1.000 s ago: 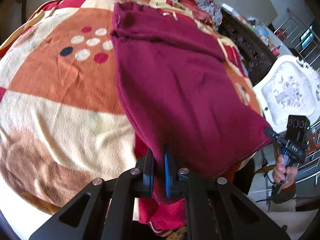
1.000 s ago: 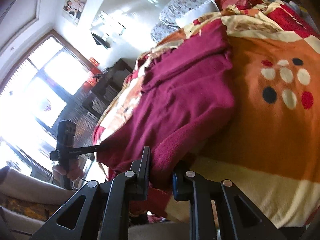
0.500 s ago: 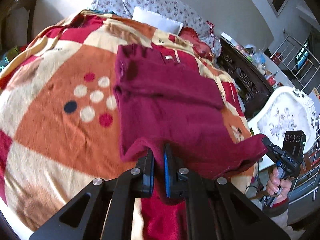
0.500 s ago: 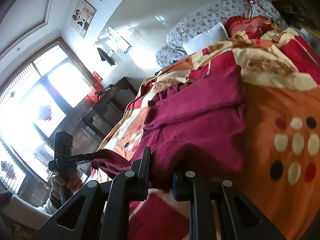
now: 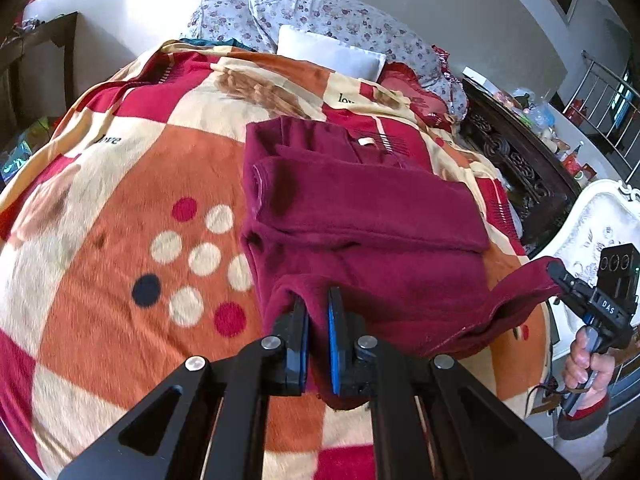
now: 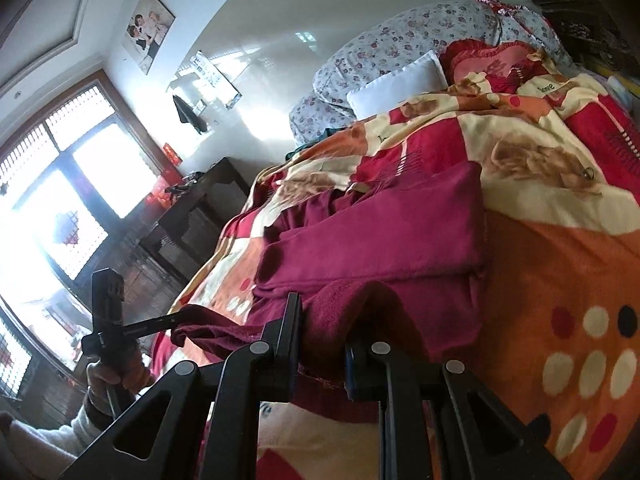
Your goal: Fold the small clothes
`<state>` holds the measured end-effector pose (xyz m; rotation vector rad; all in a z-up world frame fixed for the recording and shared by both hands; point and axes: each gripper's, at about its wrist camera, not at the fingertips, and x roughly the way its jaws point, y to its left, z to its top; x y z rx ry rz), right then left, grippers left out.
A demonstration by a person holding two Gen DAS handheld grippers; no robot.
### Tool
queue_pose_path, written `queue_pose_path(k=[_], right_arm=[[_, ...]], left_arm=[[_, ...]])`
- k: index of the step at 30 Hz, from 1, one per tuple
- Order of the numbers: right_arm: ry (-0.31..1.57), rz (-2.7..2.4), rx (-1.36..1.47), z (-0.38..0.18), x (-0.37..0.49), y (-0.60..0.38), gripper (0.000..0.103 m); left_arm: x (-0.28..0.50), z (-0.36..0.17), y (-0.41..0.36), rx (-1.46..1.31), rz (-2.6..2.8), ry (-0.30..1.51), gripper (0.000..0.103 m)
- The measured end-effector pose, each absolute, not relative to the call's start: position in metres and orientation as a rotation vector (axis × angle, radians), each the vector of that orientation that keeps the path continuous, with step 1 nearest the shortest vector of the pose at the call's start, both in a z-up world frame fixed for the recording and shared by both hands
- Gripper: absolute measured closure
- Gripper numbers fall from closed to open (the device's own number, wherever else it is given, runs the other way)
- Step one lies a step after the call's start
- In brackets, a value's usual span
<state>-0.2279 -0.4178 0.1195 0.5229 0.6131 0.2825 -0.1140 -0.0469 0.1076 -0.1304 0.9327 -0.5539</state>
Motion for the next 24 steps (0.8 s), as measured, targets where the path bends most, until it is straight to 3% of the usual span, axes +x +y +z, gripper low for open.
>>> queue_pose_path(k=[24], right_arm=[[0.597,0.187,0.434,0.137,-0.150,-0.425,0.085]], left_arm=[[-0.041,0.128,-0.079,-0.060,-0.526,0.857,0.095]])
